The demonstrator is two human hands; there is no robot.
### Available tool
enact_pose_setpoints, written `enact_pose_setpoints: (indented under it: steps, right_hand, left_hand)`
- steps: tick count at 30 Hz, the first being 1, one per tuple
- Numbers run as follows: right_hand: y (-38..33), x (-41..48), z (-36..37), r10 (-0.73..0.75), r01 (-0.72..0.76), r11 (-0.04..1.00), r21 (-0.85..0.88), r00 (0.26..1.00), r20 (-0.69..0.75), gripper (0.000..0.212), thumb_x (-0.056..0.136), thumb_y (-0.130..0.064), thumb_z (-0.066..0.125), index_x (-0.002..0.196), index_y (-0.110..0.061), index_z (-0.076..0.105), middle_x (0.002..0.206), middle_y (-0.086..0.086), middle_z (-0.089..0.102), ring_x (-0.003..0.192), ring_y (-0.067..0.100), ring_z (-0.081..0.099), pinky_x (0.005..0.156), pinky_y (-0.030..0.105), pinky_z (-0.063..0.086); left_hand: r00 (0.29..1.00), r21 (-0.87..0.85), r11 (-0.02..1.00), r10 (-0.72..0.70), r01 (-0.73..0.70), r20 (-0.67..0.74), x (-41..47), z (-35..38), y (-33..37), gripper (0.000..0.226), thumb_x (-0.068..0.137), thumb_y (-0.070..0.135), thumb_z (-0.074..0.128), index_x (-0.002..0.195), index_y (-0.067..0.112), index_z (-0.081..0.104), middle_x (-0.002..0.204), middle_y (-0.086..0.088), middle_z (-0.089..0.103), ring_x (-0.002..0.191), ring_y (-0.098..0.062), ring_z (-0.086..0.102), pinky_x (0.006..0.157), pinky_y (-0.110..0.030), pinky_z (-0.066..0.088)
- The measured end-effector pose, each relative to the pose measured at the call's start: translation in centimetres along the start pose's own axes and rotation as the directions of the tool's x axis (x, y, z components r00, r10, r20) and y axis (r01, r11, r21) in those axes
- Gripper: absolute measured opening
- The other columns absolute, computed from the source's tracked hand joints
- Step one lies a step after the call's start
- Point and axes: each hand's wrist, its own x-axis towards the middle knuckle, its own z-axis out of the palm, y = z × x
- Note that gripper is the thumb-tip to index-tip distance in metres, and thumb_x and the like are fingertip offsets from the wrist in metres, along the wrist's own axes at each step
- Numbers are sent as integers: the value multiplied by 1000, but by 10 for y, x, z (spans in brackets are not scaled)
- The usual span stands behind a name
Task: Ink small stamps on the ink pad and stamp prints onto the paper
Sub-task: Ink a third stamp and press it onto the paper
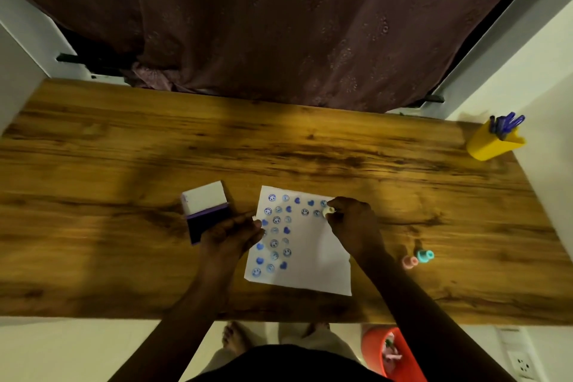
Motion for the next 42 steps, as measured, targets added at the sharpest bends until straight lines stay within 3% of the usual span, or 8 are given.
enact_pose_setpoints:
  steps: [7,15,20,27,30,32,38,42]
  right_hand:
    - [0,4,4,18,-17,998,-64,1000,19,22,100,-25,64,115,-16,77,114,5,79,95,21,76,69,19,47]
    - [-2,6,5,33,-30,993,-110,999,23,24,99,-25,65,118,-14,75,123,7,76,103,25,75,84,32,63]
    - [-1,12,-4,-27,34,993,-109,997,66,21,98,-27,67,112,-14,77,115,7,78,99,24,73,80,31,58]
    - [6,19,-55,103,-101,961,257,995,3,22,80,-29,88,96,-16,82,92,-4,80,73,-5,65,62,0,44]
    - [4,9,-84,173,-153,774,614,985,28,29,74,-26,93,98,-15,81,89,-4,81,81,8,76,73,16,58]
    - [0,-3,-95,159,-154,670,726,985,63,29,76,-19,91,102,-13,81,90,-2,82,84,11,78,67,17,59]
    - [-2,-31,-104,67,-179,500,847,983,168,28,84,-11,83,111,-15,77,101,3,82,95,15,78,72,22,61]
    - [1,-44,-104,7,-150,516,843,985,171,25,87,-11,81,111,-18,79,100,3,82,95,16,78,73,24,61]
  left_hand:
    - [999,-7,999,-44,44,-7,2,1,-6,20,69,22,85,89,25,81,106,-8,82,103,-26,78,91,-51,62]
    - [999,-48,998,-35,36,11,2,7,-5,43,58,38,90,96,20,82,108,-8,82,103,-26,79,86,-39,65]
    - [1000,-32,999,-22,22,23,3,10,0,28,72,22,85,99,18,82,109,-8,82,105,-25,78,90,-44,63]
    - [998,-44,998,-52,54,46,1,23,4,36,68,21,85,103,16,81,105,-7,83,100,-25,79,85,-33,65]
    - [994,-49,994,-90,93,56,-1,36,4,41,68,21,84,107,11,79,105,-8,83,99,-25,80,83,-32,65]
    - [990,-57,990,-128,132,57,-2,49,5,39,69,19,84,107,10,79,106,-8,83,98,-26,80,83,-33,66]
    - [973,13,979,-206,205,108,-2,85,5,37,71,30,88,102,12,82,102,-11,83,95,-29,80,80,-36,65]
    - [952,75,971,-238,228,193,-1,104,5,31,74,39,85,96,17,84,98,-12,83,93,-30,81,75,-29,65]
